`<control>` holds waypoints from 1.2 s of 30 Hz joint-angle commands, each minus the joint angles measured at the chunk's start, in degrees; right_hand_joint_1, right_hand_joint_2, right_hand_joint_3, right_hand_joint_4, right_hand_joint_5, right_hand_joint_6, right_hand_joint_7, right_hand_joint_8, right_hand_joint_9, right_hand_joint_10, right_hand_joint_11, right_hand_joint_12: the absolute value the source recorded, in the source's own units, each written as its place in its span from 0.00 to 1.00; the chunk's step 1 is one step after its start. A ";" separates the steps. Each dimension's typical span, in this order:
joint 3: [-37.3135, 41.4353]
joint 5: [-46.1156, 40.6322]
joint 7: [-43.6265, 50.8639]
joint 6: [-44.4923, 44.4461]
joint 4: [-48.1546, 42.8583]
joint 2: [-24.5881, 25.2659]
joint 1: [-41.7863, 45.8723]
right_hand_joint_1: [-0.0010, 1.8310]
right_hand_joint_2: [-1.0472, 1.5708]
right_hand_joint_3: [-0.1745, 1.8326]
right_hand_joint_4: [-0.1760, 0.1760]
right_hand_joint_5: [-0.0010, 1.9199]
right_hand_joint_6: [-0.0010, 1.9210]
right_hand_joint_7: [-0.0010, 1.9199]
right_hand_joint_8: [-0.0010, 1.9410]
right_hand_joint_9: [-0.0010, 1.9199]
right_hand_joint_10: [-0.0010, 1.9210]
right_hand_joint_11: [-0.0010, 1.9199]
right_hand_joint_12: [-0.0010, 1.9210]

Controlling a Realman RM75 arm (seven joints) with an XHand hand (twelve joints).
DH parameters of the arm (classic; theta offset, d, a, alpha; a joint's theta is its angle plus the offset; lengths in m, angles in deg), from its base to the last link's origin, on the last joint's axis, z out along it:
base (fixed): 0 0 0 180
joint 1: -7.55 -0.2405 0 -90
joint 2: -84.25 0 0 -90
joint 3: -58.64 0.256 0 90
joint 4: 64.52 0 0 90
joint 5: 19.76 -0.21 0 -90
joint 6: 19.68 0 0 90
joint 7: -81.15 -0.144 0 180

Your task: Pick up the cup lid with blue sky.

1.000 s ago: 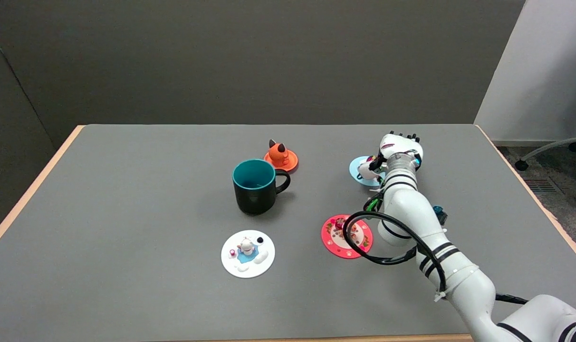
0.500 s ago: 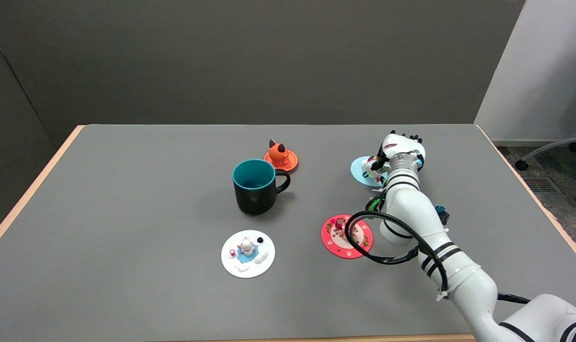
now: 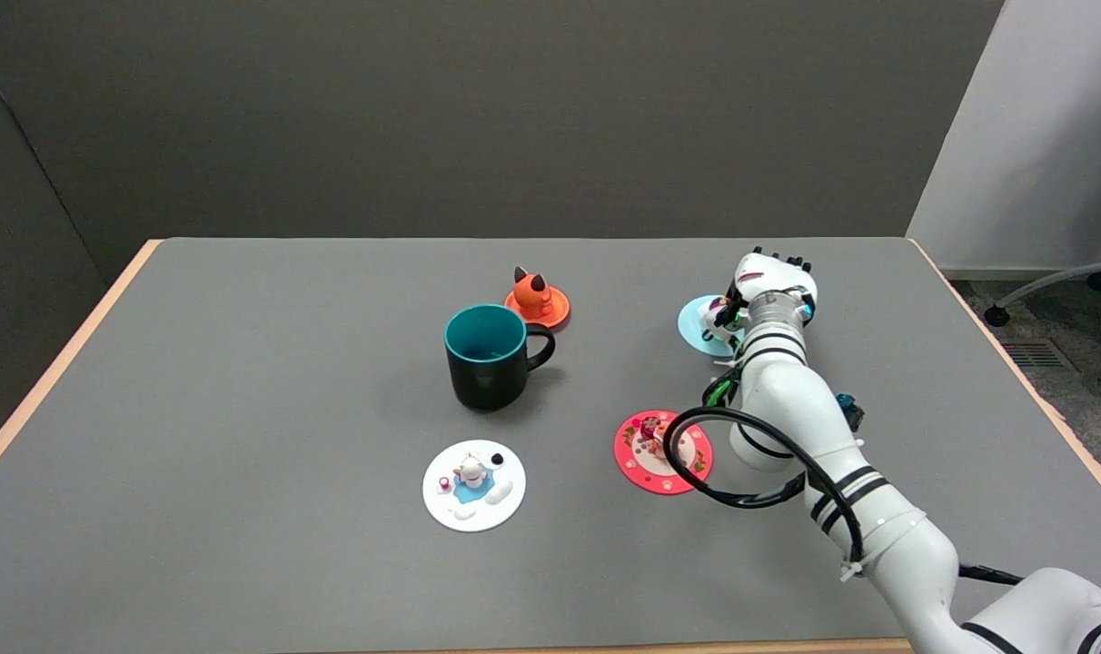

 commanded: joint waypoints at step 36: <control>-9.63 -34.48 0.18 3.77 36.46 -12.19 6.90 0.65 0.83 0.17 0.29 0.41 0.58 0.45 0.71 0.23 0.59 0.19 0.10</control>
